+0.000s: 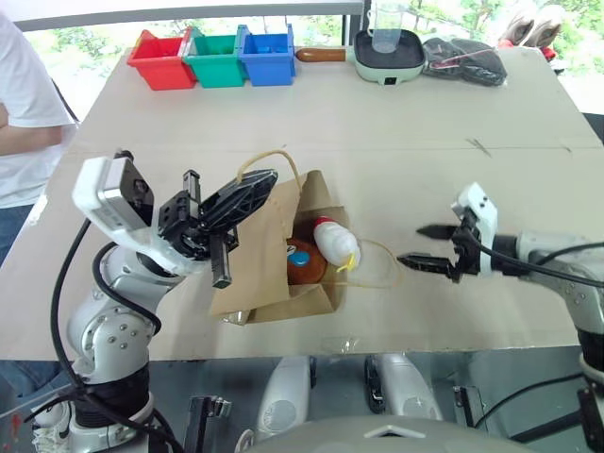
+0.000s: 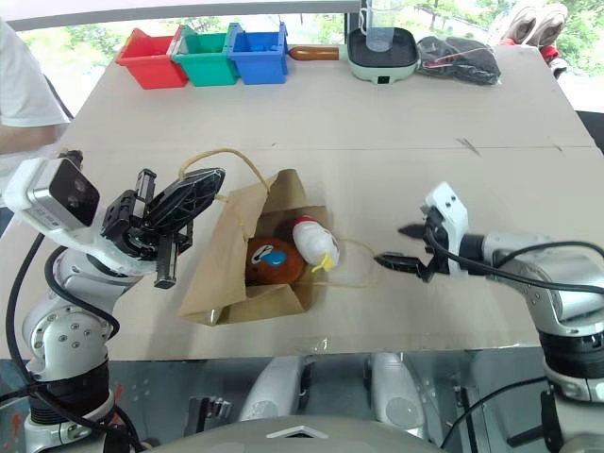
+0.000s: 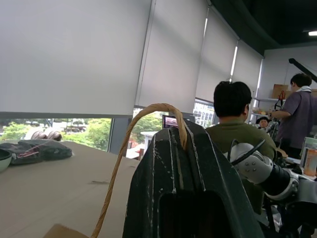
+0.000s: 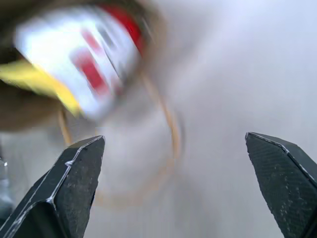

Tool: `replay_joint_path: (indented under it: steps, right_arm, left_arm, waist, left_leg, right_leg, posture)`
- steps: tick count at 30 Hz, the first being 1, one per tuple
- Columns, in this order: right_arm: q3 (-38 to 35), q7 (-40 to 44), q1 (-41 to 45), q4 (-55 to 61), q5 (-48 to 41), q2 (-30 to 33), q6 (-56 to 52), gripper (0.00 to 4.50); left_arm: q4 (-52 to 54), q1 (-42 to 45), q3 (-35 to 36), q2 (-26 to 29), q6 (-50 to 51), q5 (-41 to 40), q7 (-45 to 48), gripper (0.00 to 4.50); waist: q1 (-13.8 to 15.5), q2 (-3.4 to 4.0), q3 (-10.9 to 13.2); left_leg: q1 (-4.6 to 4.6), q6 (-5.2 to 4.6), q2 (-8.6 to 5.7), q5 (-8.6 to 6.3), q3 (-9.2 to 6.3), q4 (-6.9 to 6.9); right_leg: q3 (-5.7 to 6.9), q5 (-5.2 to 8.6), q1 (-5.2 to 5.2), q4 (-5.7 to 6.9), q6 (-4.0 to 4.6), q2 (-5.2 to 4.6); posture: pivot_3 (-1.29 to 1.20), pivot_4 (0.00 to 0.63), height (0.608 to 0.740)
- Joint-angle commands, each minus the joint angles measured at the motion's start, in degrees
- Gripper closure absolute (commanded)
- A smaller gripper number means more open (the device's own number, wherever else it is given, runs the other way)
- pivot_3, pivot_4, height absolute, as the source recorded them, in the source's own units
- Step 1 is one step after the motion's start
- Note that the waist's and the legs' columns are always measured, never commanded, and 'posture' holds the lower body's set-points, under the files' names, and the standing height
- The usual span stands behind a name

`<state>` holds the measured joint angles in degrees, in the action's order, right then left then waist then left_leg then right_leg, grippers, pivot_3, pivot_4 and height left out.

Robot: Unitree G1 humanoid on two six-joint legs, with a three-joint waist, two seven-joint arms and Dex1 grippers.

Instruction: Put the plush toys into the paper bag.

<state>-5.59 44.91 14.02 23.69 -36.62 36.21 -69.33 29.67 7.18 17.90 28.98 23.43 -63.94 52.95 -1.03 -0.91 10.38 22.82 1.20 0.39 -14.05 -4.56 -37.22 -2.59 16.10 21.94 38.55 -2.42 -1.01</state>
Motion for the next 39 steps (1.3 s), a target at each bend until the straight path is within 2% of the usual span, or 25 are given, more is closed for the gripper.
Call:
replay_joint_path:
  steps: [1, 3, 7, 12, 19, 21, 22, 28, 32, 34, 37, 39]
  right_arm:
    - [-3.85, -2.48, -2.36, 1.08, -4.45, -2.26, -4.2, 0.08]
    - [-3.28, -3.76, -3.56, 0.5, -5.47, -4.63, -4.58, 0.08]
    - [-3.25, -6.39, 0.2, -3.33, -8.63, -11.99, -6.6, 0.08]
    - [1.27, -6.48, 2.17, -6.88, -7.61, -13.88, -5.28, 0.08]
    - [-1.25, -5.53, 4.18, -8.73, -11.92, -16.97, -3.45, 3.18]
    - [-2.84, -5.35, 4.33, -8.2, -14.58, -17.6, -3.64, 4.28]
    - [-4.27, -5.61, 4.62, -7.97, -16.65, -18.35, -3.88, 4.45]
    - [-14.93, -12.94, 11.16, -6.12, -35.49, -23.01, -2.9, 4.45]
    - [-17.54, -22.69, 17.55, -3.63, -48.99, -21.12, 1.01, 4.45]
    - [-17.21, -27.67, 20.05, -2.48, -54.34, -18.75, 3.43, 4.45]
    - [-15.9, -29.86, 18.57, -1.65, -53.33, -15.14, 5.1, 4.45]
    - [-15.56, -32.21, 19.56, -0.34, -55.33, -13.24, 7.48, 4.45]
  left_arm:
    - [0.74, 0.15, 2.16, 0.59, -0.76, -1.86, 0.13, 4.5]
    - [0.63, 0.01, 2.51, 0.86, -0.72, -2.09, 0.28, 4.5]
    - [0.8, -0.13, 2.68, 1.07, -0.52, -2.23, 0.4, 4.5]
    - [1.22, -0.29, 2.99, 1.06, -0.66, -2.21, 0.15, 4.5]
    - [2.15, -1.31, 3.59, 1.0, -0.97, -2.24, -0.81, 4.5]
    - [2.14, -1.26, 3.54, 0.76, -1.1, -2.22, -1.41, 4.5]
    - [2.07, -1.15, 3.48, 0.7, -1.11, -2.26, -1.63, 4.5]
    - [-0.85, 2.97, 4.65, 0.39, -0.83, -4.99, -4.88, 4.5]
    - [-6.1, 9.48, 6.4, 0.88, -1.28, -5.36, -8.32, 4.5]
    - [-9.91, 12.14, 5.98, 2.55, -0.55, -2.08, -8.99, 4.5]
    - [-15.35, 13.38, 2.62, 4.74, -1.93, 6.37, -6.81, 4.5]
    - [-18.8, 16.19, 1.12, 4.77, -1.9, 9.25, -7.84, 4.5]
  waist:
    - [-0.13, 0.01, 0.01]
    - [-0.15, 0.0, 0.0]
    - [-0.54, -0.09, -0.06]
    - [-0.76, -0.1, -0.07]
    - [-0.97, -0.07, -0.05]
    - [-0.94, -0.07, -0.05]
    - [-0.92, -0.07, -0.05]
    - [-0.96, -0.04, -0.03]
    - [-0.93, -0.02, -0.01]
    - [-1.01, -0.01, -0.01]
    - [-1.15, -0.04, -0.03]
    - [-1.12, -0.02, -0.01]
  left_leg:
    - [-0.02, 0.0, 0.01, 0.0, 0.03, 0.01]
    - [-0.07, 0.0, 0.04, 0.0, 0.07, 0.0]
    - [-0.08, 0.0, 0.09, 0.0, 0.08, -0.01]
    - [-0.06, 0.0, 0.07, 0.0, 0.06, -0.01]
    - [-0.04, 0.0, 0.06, 0.0, 0.05, 0.04]
    - [-0.04, 0.0, 0.06, 0.0, 0.05, 0.03]
    - [-0.03, 0.0, 0.05, 0.0, 0.04, 0.03]
    - [-0.03, 0.0, 0.05, 0.0, 0.02, 0.03]
    - [-0.01, 0.0, 0.04, 0.0, -0.02, 0.01]
    - [0.02, 0.0, 0.01, 0.0, -0.05, 0.01]
    - [0.02, 0.0, 0.0, 0.0, -0.06, 0.04]
    - [0.01, -0.01, -0.01, 0.0, -0.04, 0.08]
  right_leg:
    - [-0.01, 0.0, 0.0, 0.01, 0.0, 0.03]
    - [-0.04, 0.01, 0.0, 0.01, -0.01, 0.09]
    - [-0.05, 0.01, -0.01, 0.0, -0.02, 0.16]
    - [-0.04, 0.01, -0.01, 0.0, -0.01, 0.13]
    - [-0.03, 0.01, -0.01, -0.01, -0.01, 0.12]
    - [-0.03, 0.01, 0.0, -0.01, -0.02, 0.11]
    - [-0.03, 0.01, -0.01, -0.01, -0.02, 0.1]
    - [-0.02, 0.01, -0.01, 0.0, -0.02, 0.11]
    - [0.04, 0.0, -0.01, 0.01, -0.02, 0.11]
    - [0.07, 0.0, 0.0, 0.0, -0.02, 0.1]
    - [0.07, 0.01, 0.0, -0.01, -0.02, 0.11]
    - [0.06, 0.01, -0.01, -0.03, -0.02, 0.1]
  posture:
    - [0.0, 0.15, 0.74]
    - [0.0, 0.15, 0.74]
    - [0.0, 0.15, 0.74]
    - [0.0, 0.15, 0.74]
    - [0.0, 0.15, 0.74]
    - [0.0, 0.15, 0.74]
    - [0.0, 0.15, 0.74]
    - [0.0, 0.15, 0.74]
    - [0.0, 0.15, 0.74]
    - [0.0, 0.15, 0.74]
    - [0.0, 0.15, 0.74]
    - [0.0, 0.15, 0.74]
